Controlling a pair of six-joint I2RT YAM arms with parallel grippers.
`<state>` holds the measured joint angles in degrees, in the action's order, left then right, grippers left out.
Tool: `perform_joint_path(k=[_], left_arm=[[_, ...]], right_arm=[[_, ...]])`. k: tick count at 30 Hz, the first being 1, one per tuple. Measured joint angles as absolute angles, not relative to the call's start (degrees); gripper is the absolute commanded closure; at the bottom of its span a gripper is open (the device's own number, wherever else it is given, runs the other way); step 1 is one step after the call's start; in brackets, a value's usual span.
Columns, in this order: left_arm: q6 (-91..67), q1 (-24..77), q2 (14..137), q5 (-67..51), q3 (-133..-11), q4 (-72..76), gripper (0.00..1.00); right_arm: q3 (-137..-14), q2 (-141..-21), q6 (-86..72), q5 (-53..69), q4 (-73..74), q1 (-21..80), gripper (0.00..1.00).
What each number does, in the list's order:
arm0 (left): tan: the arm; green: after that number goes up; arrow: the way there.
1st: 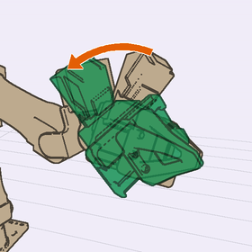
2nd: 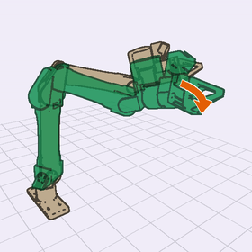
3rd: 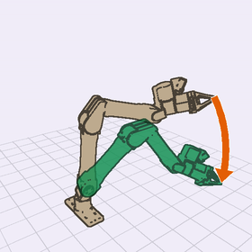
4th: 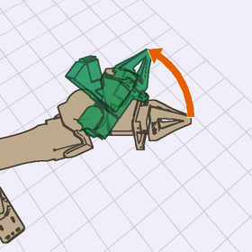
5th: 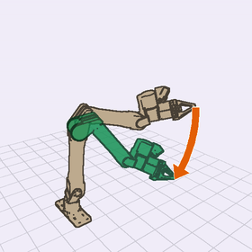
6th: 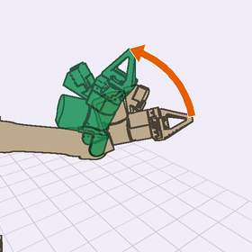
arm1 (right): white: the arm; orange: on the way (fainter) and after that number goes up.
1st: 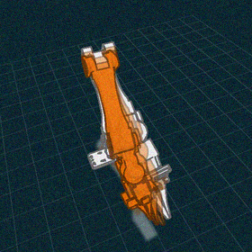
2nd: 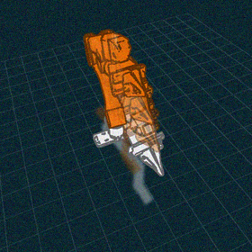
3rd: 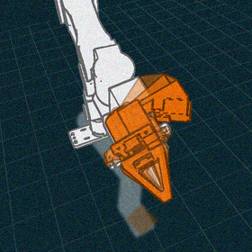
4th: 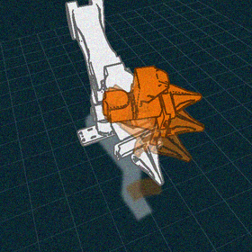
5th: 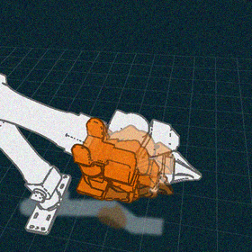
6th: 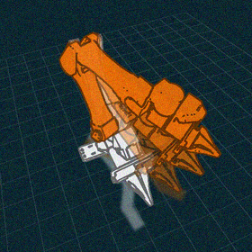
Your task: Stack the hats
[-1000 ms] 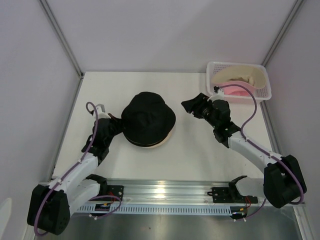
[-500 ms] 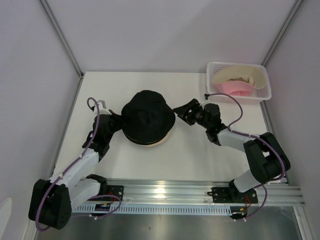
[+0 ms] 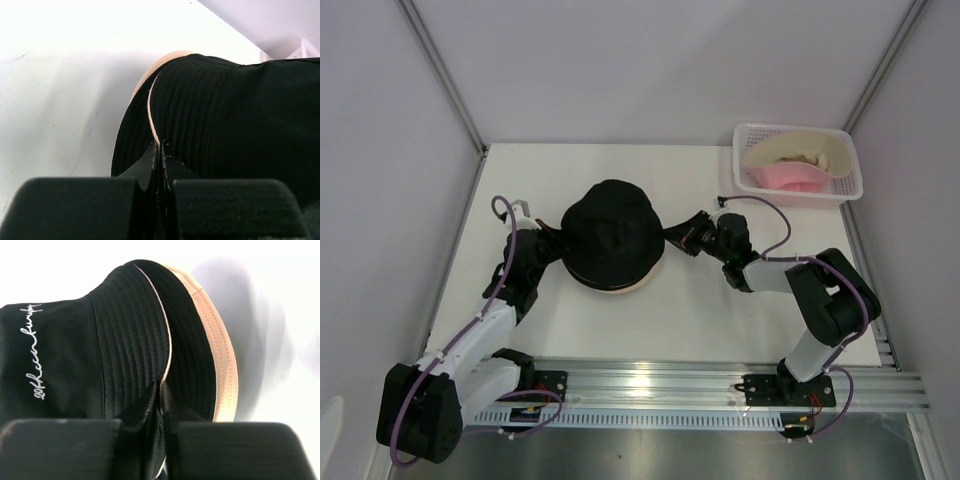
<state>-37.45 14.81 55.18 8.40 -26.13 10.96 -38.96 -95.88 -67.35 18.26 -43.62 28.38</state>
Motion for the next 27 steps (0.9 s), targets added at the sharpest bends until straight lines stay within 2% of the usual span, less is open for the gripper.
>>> perform_joint_path(k=[1,18,27], left_arm=[[-37.50,14.81,55.18,8.40,-26.13,10.92,0.99],[-40.21,14.83,55.18,8.99,-26.17,8.01,0.99],[-39.97,14.83,54.98,7.77,-22.79,13.50,0.98]], right_arm=[[-38.98,-96.07,-67.37,18.39,-43.68,28.45,1.00],[-39.05,-96.31,-54.15,8.78,-39.46,34.61,1.00],[-39.53,-96.77,-50.11,2.94,-38.44,37.23,1.00]])
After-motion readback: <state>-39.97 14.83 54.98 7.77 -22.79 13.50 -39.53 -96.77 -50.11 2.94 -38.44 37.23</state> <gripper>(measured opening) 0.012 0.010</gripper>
